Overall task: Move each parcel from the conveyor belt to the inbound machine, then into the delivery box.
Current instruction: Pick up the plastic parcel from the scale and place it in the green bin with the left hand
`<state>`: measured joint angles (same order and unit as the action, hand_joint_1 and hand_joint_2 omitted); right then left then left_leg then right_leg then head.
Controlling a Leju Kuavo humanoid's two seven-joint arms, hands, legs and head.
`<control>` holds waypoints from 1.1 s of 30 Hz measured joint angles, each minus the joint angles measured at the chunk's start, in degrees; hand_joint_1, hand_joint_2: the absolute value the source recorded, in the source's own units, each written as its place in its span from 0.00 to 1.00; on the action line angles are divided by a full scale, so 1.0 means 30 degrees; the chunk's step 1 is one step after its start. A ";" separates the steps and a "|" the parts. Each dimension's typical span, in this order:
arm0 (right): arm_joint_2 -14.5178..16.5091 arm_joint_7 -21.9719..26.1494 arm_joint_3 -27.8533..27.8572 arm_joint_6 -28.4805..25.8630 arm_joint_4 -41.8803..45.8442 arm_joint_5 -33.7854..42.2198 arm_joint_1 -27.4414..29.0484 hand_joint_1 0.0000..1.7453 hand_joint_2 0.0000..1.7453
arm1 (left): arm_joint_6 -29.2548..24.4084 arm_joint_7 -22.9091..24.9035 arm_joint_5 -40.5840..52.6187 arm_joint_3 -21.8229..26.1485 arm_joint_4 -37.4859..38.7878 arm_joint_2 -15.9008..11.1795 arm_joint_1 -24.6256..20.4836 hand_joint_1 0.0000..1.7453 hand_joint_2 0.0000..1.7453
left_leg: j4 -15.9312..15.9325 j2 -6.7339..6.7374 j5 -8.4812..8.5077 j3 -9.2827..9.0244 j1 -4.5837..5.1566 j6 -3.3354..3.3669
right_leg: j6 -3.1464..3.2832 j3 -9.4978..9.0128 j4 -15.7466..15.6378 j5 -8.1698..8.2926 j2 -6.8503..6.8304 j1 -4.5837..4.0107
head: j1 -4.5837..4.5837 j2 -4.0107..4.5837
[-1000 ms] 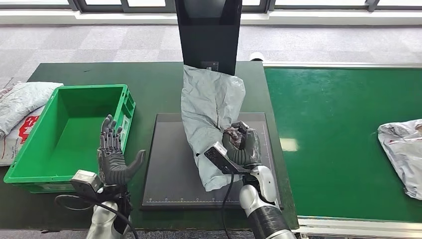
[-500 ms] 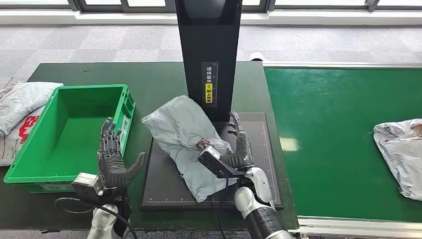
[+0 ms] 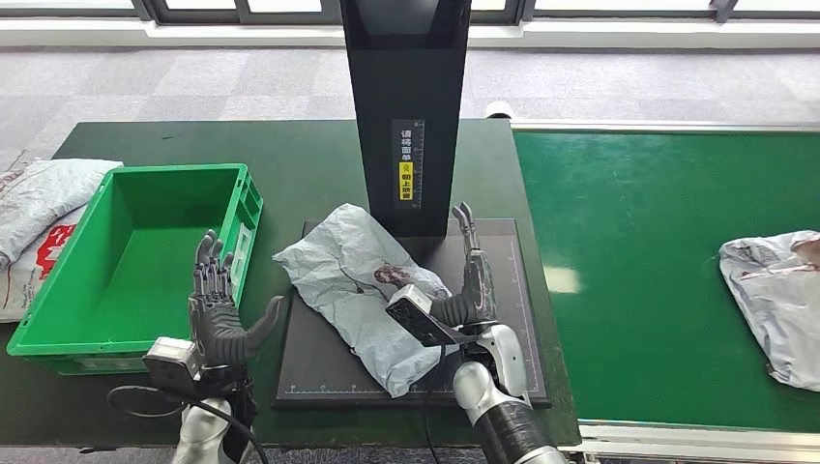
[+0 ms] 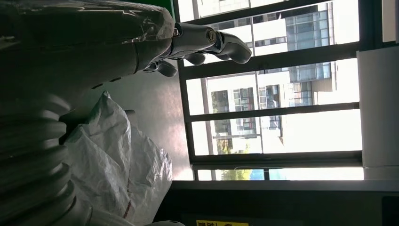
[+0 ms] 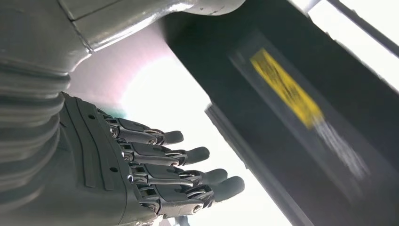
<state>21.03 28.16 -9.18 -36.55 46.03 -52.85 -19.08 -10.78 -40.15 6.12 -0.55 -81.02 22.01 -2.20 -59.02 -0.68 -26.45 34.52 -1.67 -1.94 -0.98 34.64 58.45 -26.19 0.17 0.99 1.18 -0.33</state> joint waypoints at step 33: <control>-0.0670 0.3991 -0.0138 -0.1192 1.7914 0.4544 0.3691 0.00 1.00 | -0.7427 0.9408 1.0226 -1.1931 1.6704 0.0087 -1.0141 0.00 1.00 | -0.0014 0.0099 -0.0008 -0.0014 0.0009 -0.0006 | 0.0002 0.0035 -0.0002 0.0042 0.0087 0.0008 | 0.0000 0.0000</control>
<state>19.02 40.13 -9.60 -40.13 99.78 -39.22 -8.00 -33.06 -11.93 36.80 -36.34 -30.91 22.27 -32.63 -59.06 -0.38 -26.47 34.47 -1.64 -1.96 -0.97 34.75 58.44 -26.07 0.43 1.01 1.18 -0.33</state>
